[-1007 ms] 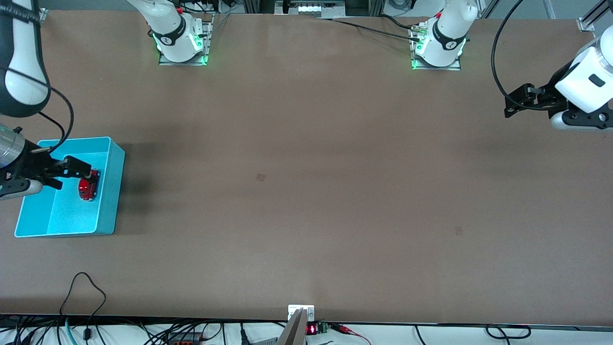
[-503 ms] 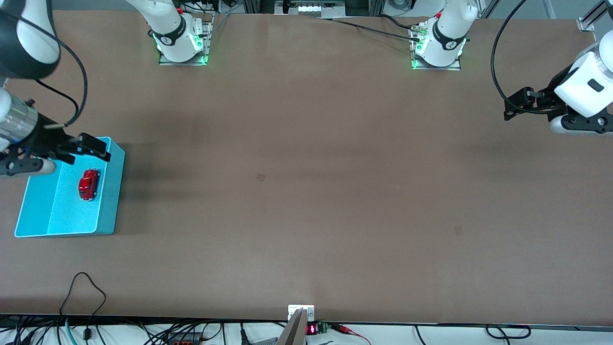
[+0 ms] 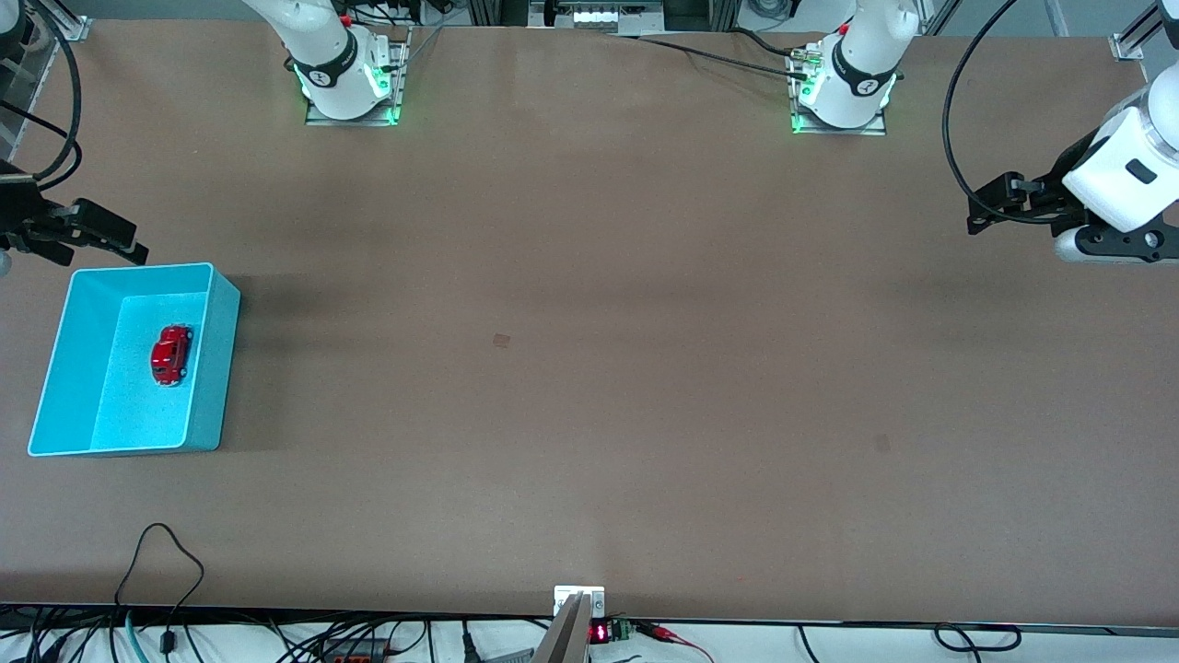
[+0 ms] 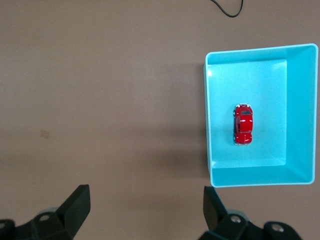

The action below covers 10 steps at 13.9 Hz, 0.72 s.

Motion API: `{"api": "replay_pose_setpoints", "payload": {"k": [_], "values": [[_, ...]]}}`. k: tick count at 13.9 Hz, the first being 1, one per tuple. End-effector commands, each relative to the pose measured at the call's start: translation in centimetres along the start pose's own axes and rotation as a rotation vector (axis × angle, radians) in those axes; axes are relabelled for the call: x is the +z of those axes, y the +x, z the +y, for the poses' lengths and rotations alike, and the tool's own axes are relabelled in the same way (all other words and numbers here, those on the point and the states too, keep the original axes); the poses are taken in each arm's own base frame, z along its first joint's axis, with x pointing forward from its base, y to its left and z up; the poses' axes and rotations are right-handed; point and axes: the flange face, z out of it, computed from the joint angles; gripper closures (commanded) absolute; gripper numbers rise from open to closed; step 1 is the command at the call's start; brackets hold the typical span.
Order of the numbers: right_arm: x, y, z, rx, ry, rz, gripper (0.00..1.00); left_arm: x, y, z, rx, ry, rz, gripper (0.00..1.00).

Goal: Wind red beetle toy and store in blue box

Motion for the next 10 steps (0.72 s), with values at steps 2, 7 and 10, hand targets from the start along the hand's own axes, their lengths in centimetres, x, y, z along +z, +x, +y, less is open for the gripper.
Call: {"api": "replay_pose_setpoints", "payload": {"k": [2,7,10], "values": [[0.5,-1.1,0.2,0.022,-0.029,0.004,0.0,-0.6,0.4,0.4,0.02,0.008,0.007,0.0],[0.6,-3.1,1.0,0.02,-0.03,0.009,0.0,-0.8,0.6,0.1,0.014,0.006,0.012,0.0],[0.2,-4.6,0.4,0.022,-0.025,-0.037,0.0,-0.6,0.7,0.1,0.014,0.004,0.009,0.0]]}}
